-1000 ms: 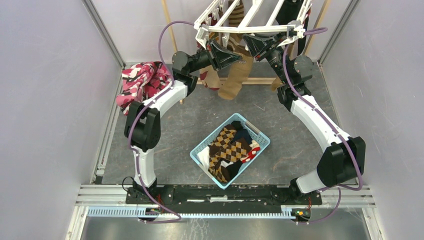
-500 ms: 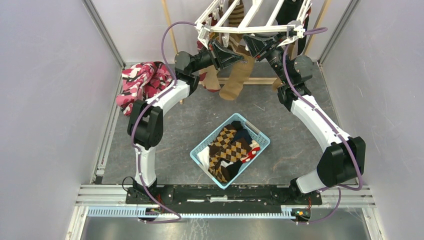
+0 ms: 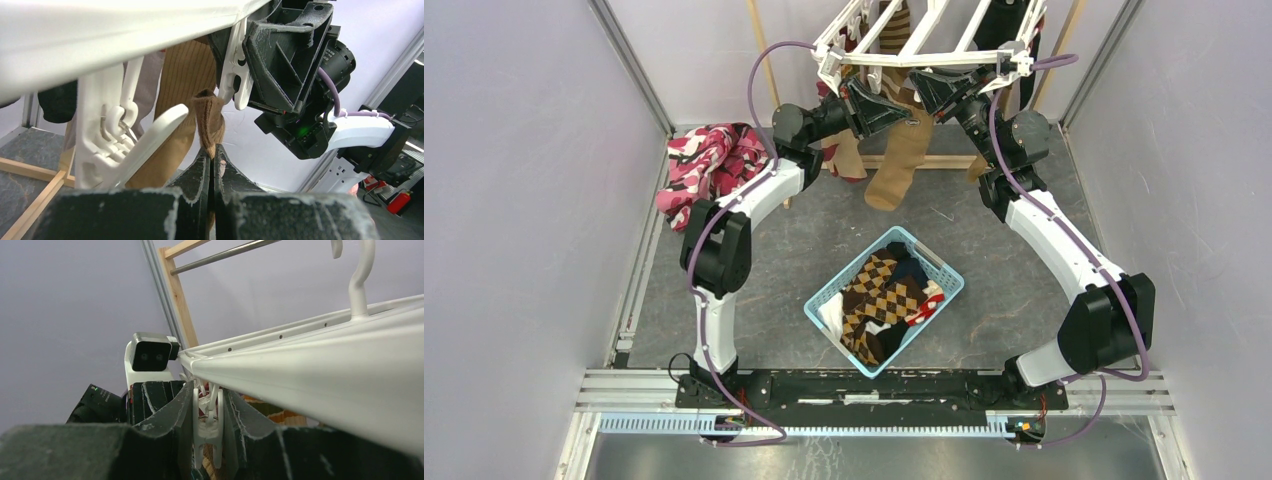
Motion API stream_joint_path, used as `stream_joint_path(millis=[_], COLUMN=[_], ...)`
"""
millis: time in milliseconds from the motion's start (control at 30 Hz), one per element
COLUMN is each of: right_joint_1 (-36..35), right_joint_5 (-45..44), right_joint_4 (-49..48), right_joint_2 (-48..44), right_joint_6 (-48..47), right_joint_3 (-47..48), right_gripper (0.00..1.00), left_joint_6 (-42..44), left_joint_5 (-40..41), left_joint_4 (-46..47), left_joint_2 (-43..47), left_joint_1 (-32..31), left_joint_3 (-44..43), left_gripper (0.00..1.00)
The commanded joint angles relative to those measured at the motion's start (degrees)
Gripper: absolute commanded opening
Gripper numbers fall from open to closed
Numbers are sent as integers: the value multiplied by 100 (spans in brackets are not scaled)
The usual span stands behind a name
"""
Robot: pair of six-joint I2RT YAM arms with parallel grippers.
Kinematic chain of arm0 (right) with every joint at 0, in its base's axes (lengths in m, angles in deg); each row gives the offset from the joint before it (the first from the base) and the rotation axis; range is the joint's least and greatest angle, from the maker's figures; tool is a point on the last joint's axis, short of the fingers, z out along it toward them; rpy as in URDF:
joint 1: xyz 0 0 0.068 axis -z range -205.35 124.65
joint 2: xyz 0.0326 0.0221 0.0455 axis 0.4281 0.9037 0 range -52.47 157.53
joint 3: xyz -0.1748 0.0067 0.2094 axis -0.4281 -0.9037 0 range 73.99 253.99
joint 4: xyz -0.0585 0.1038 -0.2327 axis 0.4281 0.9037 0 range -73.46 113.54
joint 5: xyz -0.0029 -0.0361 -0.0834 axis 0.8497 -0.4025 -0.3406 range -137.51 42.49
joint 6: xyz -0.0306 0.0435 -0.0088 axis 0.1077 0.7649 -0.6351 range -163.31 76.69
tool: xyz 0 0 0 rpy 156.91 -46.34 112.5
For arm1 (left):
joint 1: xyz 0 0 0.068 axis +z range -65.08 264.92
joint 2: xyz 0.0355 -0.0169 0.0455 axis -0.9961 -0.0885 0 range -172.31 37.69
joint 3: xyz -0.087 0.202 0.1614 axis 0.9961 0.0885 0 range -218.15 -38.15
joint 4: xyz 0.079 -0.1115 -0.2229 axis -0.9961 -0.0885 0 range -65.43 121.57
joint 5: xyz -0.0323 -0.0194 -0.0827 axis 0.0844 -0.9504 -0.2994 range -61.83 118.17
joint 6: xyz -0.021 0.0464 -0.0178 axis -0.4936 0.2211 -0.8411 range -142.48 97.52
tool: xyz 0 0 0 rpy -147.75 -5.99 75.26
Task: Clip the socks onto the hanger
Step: Open the clamp at the hanger, then clamp the sock onto the hanger.
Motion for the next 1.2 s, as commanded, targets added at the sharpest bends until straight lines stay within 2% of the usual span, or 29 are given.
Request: stream_joint_path(millis=[0,900,1167], right_joint_1=[-13,-8,-11], right_joint_5=[101,234,267], right_joint_4=[12,-50,-50], right_joint_2=[34,193,167], right_joint_6=[66,123,103], right_joint_3=[148,229,201], right_gripper=[18,18,20], left_joint_6=[-291,-527,-912], left_joint_5=[-124,-231,-115], left_joint_4=[223,46,446], left_joint_2=[-127,-278,-334], left_joint_1=[-39,-93,-93], left_joint_3=[-290,-558,-560], left_gripper=[2,2,2])
